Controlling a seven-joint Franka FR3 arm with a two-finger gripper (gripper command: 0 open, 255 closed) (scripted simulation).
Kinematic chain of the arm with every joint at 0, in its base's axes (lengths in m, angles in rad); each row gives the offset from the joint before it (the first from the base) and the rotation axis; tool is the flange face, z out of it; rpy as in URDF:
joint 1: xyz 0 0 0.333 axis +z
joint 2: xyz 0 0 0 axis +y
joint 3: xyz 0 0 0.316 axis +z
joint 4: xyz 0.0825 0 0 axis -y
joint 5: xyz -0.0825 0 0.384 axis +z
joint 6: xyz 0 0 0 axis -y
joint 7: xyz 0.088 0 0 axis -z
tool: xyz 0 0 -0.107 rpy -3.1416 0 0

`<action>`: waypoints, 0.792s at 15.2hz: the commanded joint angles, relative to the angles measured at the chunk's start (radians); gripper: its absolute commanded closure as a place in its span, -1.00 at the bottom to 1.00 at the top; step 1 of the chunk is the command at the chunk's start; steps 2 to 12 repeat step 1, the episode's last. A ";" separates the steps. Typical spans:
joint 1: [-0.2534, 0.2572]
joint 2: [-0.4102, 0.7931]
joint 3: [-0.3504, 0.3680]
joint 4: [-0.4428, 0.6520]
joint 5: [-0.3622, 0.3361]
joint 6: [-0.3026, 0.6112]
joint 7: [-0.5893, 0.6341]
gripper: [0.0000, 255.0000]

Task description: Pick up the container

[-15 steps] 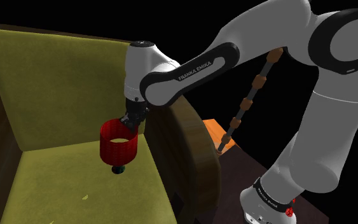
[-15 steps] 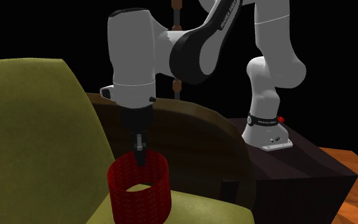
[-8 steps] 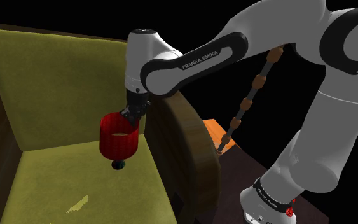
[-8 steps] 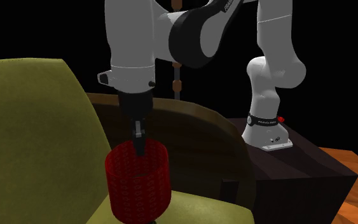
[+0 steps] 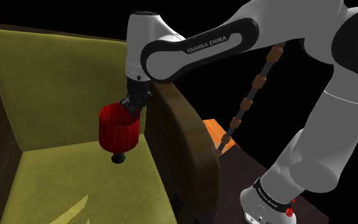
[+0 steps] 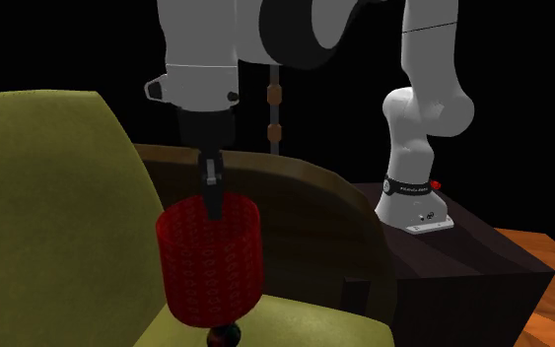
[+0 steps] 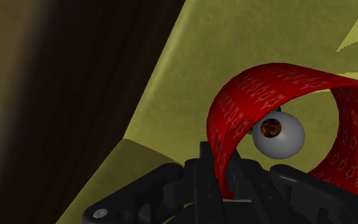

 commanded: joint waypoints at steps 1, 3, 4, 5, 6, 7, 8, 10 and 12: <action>0.000 -0.003 0.001 0.004 0.002 -0.006 -0.001 1.00; 0.000 -0.003 0.001 0.004 0.002 -0.006 -0.001 1.00; 0.000 -0.003 0.001 0.004 0.002 -0.006 -0.001 1.00; 0.000 -0.003 0.001 0.004 0.002 -0.006 -0.001 1.00; 0.000 -0.003 0.001 0.004 0.002 -0.006 -0.001 1.00; 0.000 -0.003 0.001 0.004 0.002 -0.006 -0.001 1.00; 0.000 -0.003 0.001 0.004 0.002 -0.006 -0.001 1.00; 0.000 -0.003 0.001 0.004 0.002 -0.006 -0.001 1.00; 0.000 -0.003 0.001 0.004 0.002 -0.006 -0.001 1.00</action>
